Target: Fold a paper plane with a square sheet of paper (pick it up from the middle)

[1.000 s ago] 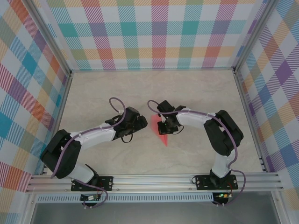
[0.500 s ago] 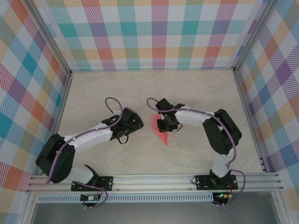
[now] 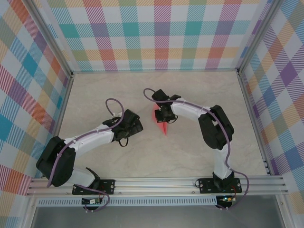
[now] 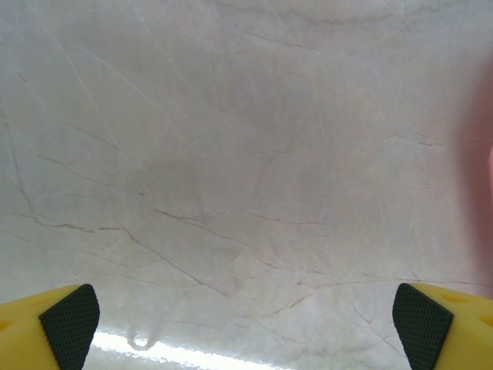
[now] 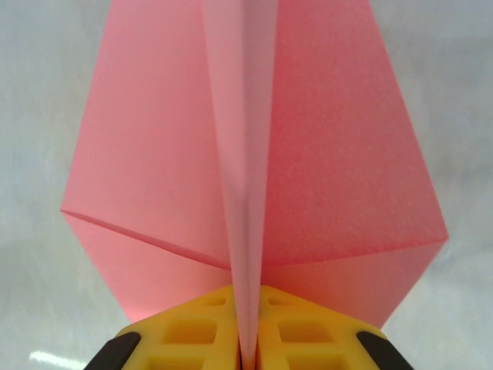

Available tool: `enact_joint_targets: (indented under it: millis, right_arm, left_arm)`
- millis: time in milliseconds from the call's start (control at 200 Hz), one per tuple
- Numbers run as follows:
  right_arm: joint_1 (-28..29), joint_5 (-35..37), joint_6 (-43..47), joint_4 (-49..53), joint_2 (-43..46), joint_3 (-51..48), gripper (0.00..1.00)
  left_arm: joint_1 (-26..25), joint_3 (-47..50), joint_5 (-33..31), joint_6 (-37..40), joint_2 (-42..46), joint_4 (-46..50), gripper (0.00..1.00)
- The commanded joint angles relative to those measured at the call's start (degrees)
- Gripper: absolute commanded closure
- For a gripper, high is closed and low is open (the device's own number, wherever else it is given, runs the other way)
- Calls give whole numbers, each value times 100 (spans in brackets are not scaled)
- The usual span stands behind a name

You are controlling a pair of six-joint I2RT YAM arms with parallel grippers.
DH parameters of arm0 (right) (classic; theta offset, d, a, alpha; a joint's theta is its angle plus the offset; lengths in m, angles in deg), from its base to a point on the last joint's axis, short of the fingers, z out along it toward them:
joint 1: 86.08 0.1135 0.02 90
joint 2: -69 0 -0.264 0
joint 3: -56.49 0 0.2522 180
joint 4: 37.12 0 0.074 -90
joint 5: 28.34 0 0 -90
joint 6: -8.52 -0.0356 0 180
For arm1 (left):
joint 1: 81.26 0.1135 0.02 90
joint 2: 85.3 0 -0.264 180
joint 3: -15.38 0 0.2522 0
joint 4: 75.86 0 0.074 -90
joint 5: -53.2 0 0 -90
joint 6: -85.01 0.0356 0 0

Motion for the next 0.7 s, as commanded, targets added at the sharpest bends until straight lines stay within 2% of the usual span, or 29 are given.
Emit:
enact_joint_targets:
  millis: [0,240,360,695]
  right_arm:
    - [-206,353,-64,408,-414,559,89]
    - [-345,499,-82,764,-1081,1527,86]
    - [-346,477,-199,864,-1242,1622,82]
    - [-346,446,-389,1111,-1314,1838,81]
  left_arm:
    - [92,-122,-193,33,132,328,0]
    - [102,-77,-212,40,168,405,0]
    - [119,-63,-238,45,181,409,0]
    - [190,-232,-330,206,176,556,0]
